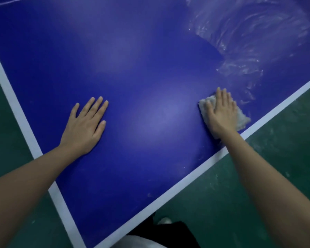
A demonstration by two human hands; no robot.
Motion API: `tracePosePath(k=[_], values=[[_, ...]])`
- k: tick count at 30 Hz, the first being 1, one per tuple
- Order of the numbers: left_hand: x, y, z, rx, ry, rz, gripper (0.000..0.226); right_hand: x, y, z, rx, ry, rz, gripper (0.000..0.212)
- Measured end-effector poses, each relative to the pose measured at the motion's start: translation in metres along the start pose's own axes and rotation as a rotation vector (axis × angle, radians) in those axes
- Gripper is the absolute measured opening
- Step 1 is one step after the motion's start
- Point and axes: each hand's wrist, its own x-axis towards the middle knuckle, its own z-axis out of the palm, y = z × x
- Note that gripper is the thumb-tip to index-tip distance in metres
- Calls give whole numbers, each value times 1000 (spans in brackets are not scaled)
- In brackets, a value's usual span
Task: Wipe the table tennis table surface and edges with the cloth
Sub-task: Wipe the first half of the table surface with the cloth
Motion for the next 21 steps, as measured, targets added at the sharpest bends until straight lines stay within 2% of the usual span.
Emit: tracePosePath(k=[3, 7, 10, 12, 14, 17, 19, 21], values=[[-1, -1, 1, 6, 2, -2, 62, -6, 0, 5, -61, -2, -1, 50], [-1, 0, -1, -2, 4, -4, 62, -47, -33, 19, -165, -56, -289, 47], [-1, 2, -2, 7, 11, -20, 63, -52, -24, 16, -186, -107, -436, 49], [-1, 1, -2, 5, 0, -30, 64, -28, -4, 9, -177, -99, -374, 47], [0, 3, -2, -2, -2, -54, 65, 7, 24, -2, -160, -59, -234, 47], [1, 23, -2, -24, 27, -149, 65, 52, 54, -18, -127, -38, -111, 50], [7, 49, -3, -59, 71, -221, 61, 53, 56, -18, -144, -68, -189, 51], [21, 82, -3, -102, 96, -258, 59, 27, 47, -11, -210, -100, -374, 51]])
